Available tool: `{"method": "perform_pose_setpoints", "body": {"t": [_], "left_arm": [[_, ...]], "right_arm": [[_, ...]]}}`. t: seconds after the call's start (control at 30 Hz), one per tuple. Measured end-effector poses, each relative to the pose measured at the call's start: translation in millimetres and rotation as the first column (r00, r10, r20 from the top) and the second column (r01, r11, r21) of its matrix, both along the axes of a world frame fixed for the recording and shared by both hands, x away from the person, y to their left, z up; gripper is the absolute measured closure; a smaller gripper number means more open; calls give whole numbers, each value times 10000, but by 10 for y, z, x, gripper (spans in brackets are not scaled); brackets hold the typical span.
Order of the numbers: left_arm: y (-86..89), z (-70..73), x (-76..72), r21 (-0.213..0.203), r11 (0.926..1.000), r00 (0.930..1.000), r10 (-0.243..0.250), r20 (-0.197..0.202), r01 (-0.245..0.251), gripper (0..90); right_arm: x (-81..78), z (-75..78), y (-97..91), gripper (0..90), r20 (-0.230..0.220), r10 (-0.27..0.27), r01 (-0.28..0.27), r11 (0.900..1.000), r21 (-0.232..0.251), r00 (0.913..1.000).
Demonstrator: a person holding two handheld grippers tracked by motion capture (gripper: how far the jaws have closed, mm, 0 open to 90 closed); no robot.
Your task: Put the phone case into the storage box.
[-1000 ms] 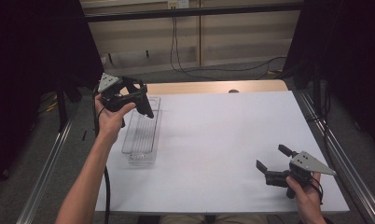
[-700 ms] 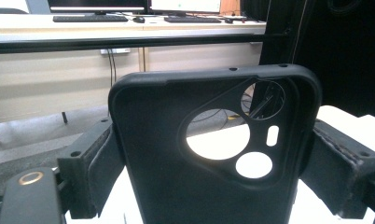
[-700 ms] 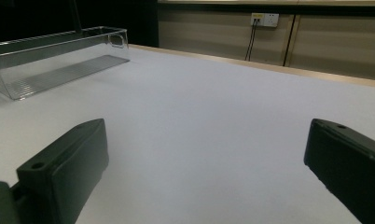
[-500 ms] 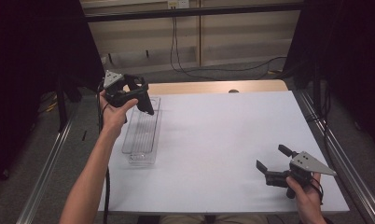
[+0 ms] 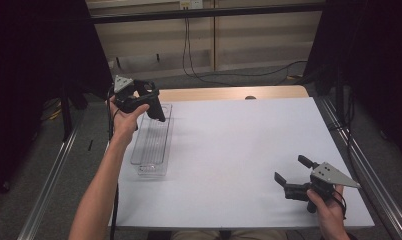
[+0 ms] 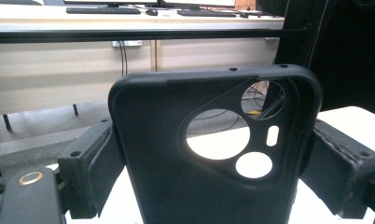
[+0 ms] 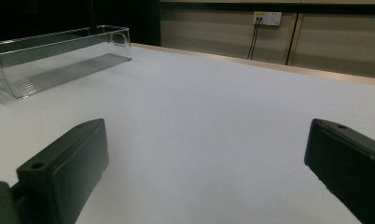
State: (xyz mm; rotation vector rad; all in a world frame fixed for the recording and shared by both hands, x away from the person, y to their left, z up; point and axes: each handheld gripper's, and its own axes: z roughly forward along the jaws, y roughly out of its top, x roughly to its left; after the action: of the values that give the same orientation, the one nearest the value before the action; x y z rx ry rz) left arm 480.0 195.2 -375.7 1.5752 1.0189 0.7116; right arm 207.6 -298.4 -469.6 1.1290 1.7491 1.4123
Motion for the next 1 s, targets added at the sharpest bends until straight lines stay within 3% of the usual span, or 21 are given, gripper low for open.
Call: {"method": "perform_pose_setpoints", "body": {"t": [0.07, 0.37, 0.83, 1.0], "left_arm": [[-22, -12, 13, 43, 9998, 9998, 198, -84, -197, 136], [-82, -48, 111, 220, 9996, 9998, 181, -62, -179, 136], [-95, -161, 204, 68, 9982, 9981, 594, -163, -593, 136], [-118, -181, 214, 223, 9964, 9964, 822, -219, -817, 136]], "right_arm": [[1, -1, -3, 0, 1, -29, 29, 10000, -2, 10000], [-2, -3, -8, 0, -23, -1, 1, 10000, 14, 10000], [-1, -6, -14, 0, -90, 60, -60, 10000, 17, 9999], [-4, -5, -11, 0, -90, 58, -58, 10000, 21, 9999]]}}
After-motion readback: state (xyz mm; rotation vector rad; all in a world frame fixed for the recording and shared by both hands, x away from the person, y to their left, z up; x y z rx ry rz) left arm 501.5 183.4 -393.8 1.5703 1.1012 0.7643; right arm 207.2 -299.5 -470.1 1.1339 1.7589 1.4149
